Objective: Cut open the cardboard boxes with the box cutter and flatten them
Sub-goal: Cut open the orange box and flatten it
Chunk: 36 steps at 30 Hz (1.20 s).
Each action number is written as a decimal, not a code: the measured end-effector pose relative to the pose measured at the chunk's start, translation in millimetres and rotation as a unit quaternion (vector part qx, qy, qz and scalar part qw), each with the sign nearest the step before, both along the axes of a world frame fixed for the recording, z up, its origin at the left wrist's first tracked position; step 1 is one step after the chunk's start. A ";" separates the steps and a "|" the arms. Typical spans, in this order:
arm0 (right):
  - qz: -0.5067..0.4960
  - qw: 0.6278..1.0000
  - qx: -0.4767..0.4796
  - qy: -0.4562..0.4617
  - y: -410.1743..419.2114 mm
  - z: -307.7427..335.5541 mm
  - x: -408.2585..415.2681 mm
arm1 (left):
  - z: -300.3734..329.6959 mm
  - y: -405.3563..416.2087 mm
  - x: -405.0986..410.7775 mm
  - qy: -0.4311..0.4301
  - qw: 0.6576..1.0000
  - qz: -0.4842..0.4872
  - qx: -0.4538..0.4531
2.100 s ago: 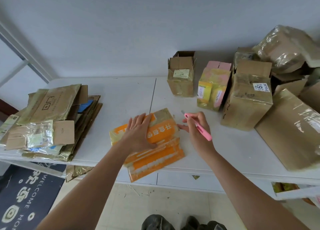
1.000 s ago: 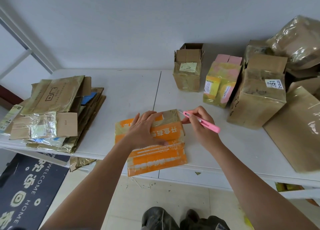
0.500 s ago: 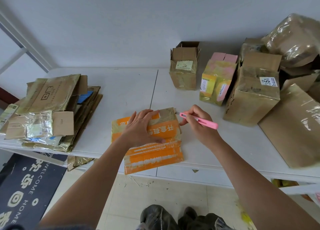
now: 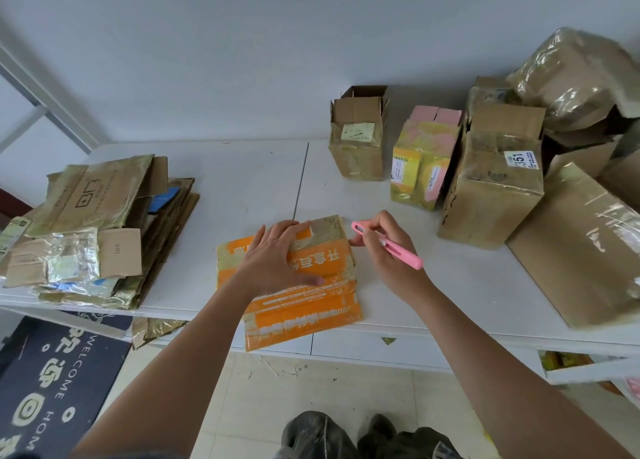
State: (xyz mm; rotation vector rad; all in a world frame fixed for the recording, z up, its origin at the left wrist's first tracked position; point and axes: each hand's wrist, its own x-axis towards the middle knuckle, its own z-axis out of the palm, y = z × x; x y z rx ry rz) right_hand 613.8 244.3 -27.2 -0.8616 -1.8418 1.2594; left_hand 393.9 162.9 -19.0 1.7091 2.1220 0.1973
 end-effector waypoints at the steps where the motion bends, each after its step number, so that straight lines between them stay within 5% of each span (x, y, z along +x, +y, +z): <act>1: -0.003 1.000 0.004 -0.001 -0.1 -0.9 -2.8 | -0.1 0.0 0.2 -0.002 1.000 0.000 -0.001; 25: 0.043 0.997 0.012 -0.061 -4.9 2.5 10.5 | -0.2 -0.6 2.4 0.012 1.000 0.003 0.013; 36: 0.017 1.000 -0.018 -0.014 5.6 7.9 17.6 | 3.0 0.4 3.4 0.005 1.000 0.007 0.007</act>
